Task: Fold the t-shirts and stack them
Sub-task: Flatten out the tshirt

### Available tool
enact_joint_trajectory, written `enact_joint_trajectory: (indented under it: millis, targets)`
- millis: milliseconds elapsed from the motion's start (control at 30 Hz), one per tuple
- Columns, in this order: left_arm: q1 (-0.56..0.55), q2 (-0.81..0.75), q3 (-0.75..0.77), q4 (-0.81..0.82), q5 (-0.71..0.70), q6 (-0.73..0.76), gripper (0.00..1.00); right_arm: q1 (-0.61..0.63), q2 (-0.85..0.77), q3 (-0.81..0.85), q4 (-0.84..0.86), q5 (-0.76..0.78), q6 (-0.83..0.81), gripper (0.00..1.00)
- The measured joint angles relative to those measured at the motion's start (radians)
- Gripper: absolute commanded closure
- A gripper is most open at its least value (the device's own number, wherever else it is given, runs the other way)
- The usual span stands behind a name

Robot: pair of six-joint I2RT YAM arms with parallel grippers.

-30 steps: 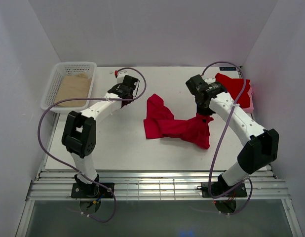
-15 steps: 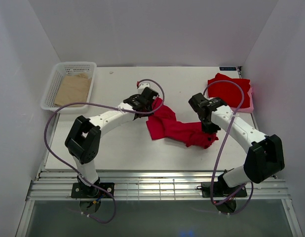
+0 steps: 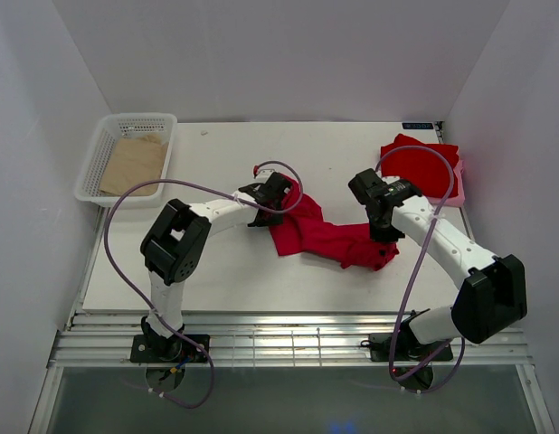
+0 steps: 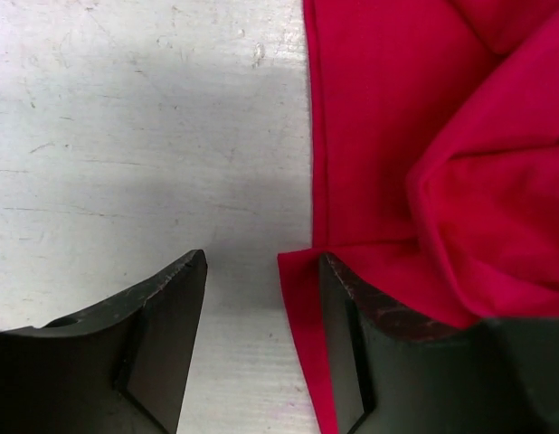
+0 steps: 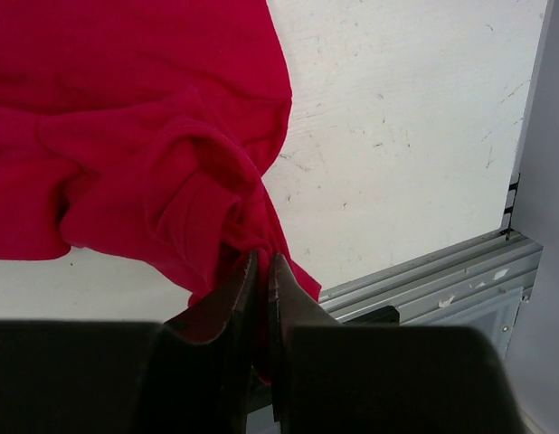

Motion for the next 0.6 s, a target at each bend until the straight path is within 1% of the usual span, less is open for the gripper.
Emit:
enact_joint_trajectory:
  millis: [200,300,333,400,433,533,567,600]
  targets:
    - [0.0,0.024,0.035,0.026,0.0,0.019,0.41,0.0,-0.021,0.0,-0.001,-0.002,0.006,0.92]
    - [0.0,0.032,0.035,0.027,0.003,0.019,0.52,0.0,-0.033,0.0,-0.001,-0.003,0.007,0.92]
    - [0.0,0.036,0.035,0.029,0.005,0.019,0.61,0.0,-0.036,0.0,-0.001,-0.003,0.008,0.92]
    - [0.0,0.04,0.036,0.042,0.013,0.016,0.67,0.0,-0.038,0.0,-0.002,-0.005,0.01,0.92]
    - [0.0,0.04,0.036,0.044,0.016,0.018,0.73,0.0,-0.038,0.0,-0.002,-0.005,0.01,0.92]
    - [-0.002,0.04,0.036,0.046,0.023,0.013,0.82,0.0,-0.038,0.0,-0.002,-0.005,0.01,0.92]
    - [-0.002,0.04,0.036,0.047,0.023,0.011,0.88,0.0,-0.038,0.0,-0.002,-0.005,0.01,0.92]
    - [-0.002,0.04,0.035,0.047,0.023,0.009,0.92,0.0,-0.038,0.0,-0.002,-0.005,0.01,0.92]
